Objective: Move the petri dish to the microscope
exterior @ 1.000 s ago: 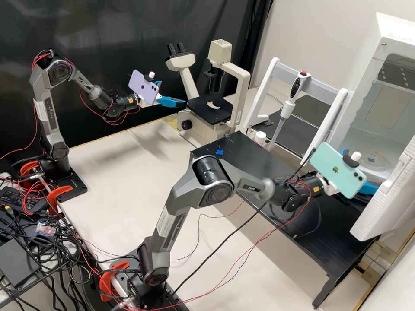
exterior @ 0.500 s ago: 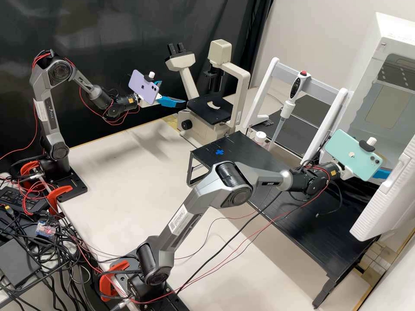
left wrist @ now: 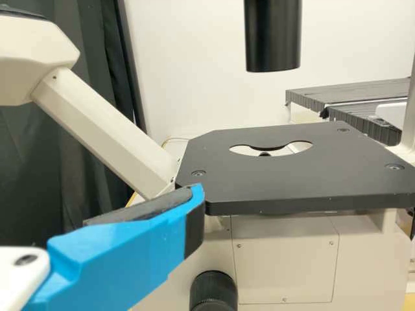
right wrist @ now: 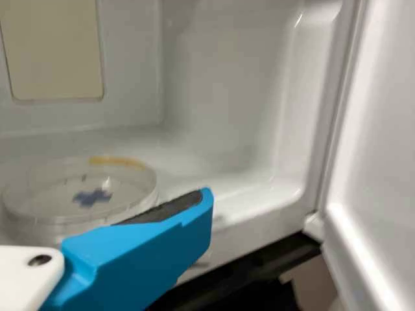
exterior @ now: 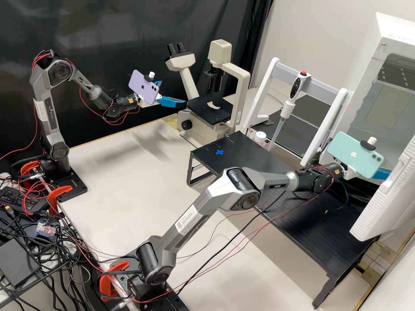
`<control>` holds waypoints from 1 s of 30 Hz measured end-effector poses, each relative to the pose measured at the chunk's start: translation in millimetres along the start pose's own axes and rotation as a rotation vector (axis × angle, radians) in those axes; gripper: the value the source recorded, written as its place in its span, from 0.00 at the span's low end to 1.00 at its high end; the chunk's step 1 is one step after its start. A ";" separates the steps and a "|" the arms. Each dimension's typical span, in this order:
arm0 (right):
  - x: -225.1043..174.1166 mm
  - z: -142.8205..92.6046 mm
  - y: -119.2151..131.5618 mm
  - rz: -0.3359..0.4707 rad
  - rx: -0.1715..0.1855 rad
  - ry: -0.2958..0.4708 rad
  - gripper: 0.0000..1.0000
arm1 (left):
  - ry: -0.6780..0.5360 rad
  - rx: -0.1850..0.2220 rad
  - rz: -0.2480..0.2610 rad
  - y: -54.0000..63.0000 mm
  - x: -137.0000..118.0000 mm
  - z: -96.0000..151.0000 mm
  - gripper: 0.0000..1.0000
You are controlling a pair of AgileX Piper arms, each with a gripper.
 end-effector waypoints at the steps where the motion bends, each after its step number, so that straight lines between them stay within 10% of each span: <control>1: 1.0 0.1 -1.9 -0.005 -0.008 0.003 1.00 | 0.000 0.000 0.000 0.0 0.0 0.0 1.00; 7: 5.4 1.9 -3.7 -0.004 -0.014 0.009 1.00 | 0.000 0.000 0.000 0.0 0.0 0.0 1.00; 8: 6.1 3.4 -5.1 -0.006 -0.011 0.007 0.00 | 0.000 0.000 0.000 0.0 0.0 0.0 1.00; 30: 8.8 3.0 -11.6 -0.064 0.011 0.030 0.00 | 0.000 0.000 0.000 0.0 0.0 0.0 1.00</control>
